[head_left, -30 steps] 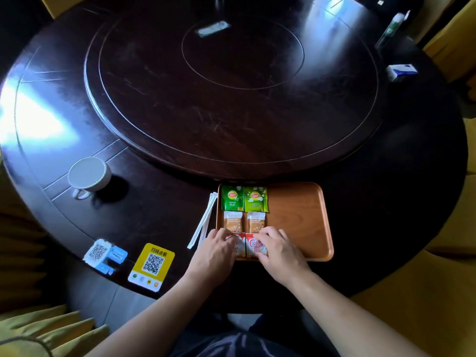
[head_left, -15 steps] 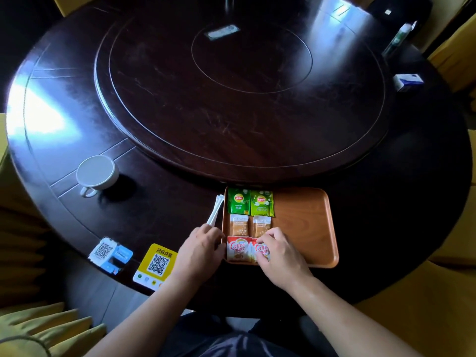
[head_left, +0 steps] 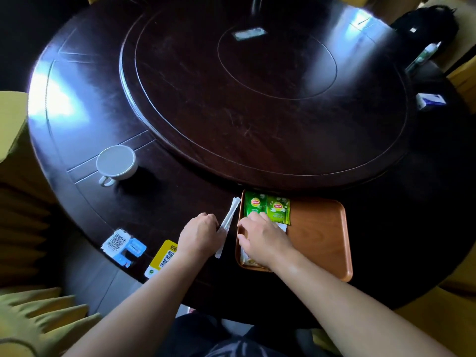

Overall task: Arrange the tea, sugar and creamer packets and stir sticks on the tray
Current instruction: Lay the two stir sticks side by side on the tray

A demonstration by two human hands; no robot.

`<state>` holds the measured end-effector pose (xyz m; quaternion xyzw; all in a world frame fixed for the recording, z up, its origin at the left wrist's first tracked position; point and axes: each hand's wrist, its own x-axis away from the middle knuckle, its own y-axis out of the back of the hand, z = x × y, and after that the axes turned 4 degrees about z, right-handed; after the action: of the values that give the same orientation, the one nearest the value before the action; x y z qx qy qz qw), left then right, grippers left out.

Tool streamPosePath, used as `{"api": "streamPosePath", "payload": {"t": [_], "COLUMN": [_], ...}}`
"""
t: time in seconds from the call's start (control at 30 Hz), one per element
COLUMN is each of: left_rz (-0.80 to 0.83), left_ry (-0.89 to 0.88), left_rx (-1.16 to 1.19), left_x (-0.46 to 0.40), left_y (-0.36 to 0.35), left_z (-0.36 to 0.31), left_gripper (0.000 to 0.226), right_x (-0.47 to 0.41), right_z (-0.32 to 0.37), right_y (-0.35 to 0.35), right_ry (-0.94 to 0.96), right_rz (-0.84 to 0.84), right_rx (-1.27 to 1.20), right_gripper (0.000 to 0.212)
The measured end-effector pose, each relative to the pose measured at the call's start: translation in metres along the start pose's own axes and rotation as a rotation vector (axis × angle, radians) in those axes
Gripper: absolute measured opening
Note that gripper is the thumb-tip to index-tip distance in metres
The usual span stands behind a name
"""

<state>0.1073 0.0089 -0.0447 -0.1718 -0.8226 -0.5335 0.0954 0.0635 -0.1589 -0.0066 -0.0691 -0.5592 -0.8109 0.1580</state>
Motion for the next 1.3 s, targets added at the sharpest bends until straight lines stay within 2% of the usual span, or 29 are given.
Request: {"api": "streamPosePath", "payload": {"t": [0.17,0.27,0.47,0.6,0.8,0.9,0.97,1.13,1.23,1.3], "left_rz": [0.073,0.038,-0.027,-0.027,-0.007,-0.014,-0.019,0.025,0.062,0.091], "left_ry": [0.055,0.121,0.201,0.265,0.375,0.413,0.404,0.334,0.302,0.270], "left_rx": [0.045,0.087,0.184,0.233,0.348,0.436,0.507,0.670,0.707,0.728], "left_x": [-0.002,0.000,0.016,0.029,0.042,0.044,0.043,0.035,0.031,0.027], "left_y": [0.000,0.006,0.018,0.020,0.024,0.029,0.031,0.037,0.036,0.030], "left_z": [0.004,0.017,0.057,0.076,0.087,0.089,0.088,0.070,0.045,0.022], "left_gripper": [0.023,0.014,0.011,0.012,0.013,0.013,0.011,0.006,0.004,0.005], "right_x": [-0.025,-0.042,-0.073,-0.085,-0.093,-0.094,-0.091,-0.063,-0.036,-0.017], "right_z": [0.009,0.016,0.033,0.040,0.040,0.041,0.042,0.031,0.010,-0.014], "right_y": [0.001,0.002,0.004,0.005,0.005,0.006,0.006,0.018,0.023,0.022], "right_ry": [0.111,0.239,0.516,0.602,0.691,0.715,0.630,0.185,-0.096,-0.232], "right_rz": [0.064,0.109,0.282,0.348,0.441,0.436,0.345,0.025,-0.090,-0.149], "right_rx": [0.184,0.341,0.730,0.861,0.892,0.787,0.594,-0.240,-0.602,-0.744], "right_gripper": [0.020,0.020,0.020,0.016,0.015,0.020,0.020,0.021,0.012,0.013]}}
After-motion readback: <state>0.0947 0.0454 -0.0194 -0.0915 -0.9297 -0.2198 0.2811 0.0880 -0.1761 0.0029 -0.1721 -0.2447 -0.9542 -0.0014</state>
